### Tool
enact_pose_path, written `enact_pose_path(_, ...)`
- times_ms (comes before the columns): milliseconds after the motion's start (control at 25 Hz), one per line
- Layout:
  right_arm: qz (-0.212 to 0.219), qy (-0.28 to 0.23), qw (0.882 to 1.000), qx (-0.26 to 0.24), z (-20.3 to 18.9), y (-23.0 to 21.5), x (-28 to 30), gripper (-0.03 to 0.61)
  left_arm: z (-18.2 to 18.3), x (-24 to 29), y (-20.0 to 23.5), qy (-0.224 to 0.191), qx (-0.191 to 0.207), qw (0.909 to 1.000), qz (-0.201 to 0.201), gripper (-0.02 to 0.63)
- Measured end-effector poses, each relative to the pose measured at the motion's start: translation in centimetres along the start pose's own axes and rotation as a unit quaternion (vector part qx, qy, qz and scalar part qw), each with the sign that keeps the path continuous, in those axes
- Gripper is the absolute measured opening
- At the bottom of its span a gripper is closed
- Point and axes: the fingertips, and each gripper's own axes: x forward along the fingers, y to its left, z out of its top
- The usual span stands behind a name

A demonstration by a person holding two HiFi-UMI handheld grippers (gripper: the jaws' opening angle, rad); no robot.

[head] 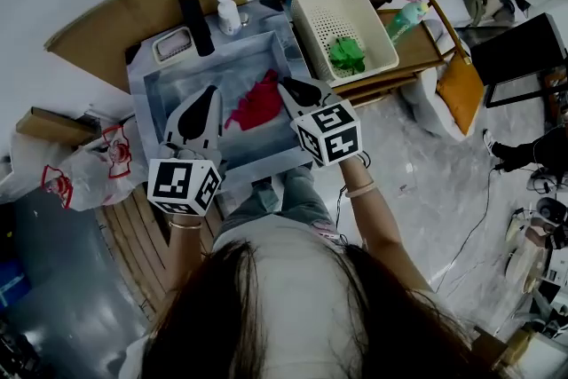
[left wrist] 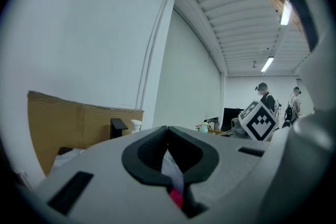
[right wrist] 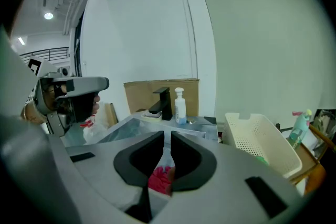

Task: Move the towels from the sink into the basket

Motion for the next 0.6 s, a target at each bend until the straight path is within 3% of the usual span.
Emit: enact_pose_path(600, 0.051, 0.097, 0.993, -0.04, -4.9, 2.3, 5.8, 0.093, -2.4, 0.1, 2.2, 0.011, -0.021, 0.9997, 0.01, 0.008)
